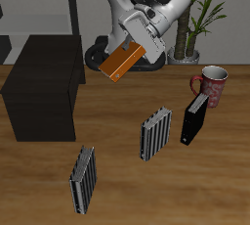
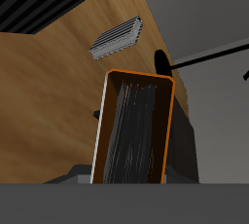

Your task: Place the orange book in the top region of the shelf

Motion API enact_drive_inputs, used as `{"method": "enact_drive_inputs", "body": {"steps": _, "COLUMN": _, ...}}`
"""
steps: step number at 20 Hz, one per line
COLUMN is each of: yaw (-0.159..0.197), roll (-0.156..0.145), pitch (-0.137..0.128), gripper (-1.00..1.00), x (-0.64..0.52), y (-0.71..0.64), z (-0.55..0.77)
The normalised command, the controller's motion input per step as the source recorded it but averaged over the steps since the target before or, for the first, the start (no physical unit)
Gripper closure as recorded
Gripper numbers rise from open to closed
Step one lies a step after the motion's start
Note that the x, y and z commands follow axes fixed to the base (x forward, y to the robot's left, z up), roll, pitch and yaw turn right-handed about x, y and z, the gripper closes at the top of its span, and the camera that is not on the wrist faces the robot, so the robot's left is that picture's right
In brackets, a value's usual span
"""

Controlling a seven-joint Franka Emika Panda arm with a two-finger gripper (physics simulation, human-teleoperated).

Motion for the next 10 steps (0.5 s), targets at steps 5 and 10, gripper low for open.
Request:
{"method": "enact_drive_inputs", "body": {"steps": 5, "yaw": 0.015, "roll": -0.042, "pitch": -0.006, "gripper": 1.0, "x": 0.03, "y": -0.09, "z": 0.02}}
{"method": "enact_drive_inputs", "body": {"steps": 10, "yaw": 0.014, "roll": -0.063, "pitch": -0.011, "gripper": 1.0, "x": 0.07, "y": -0.19, "z": -0.02}}
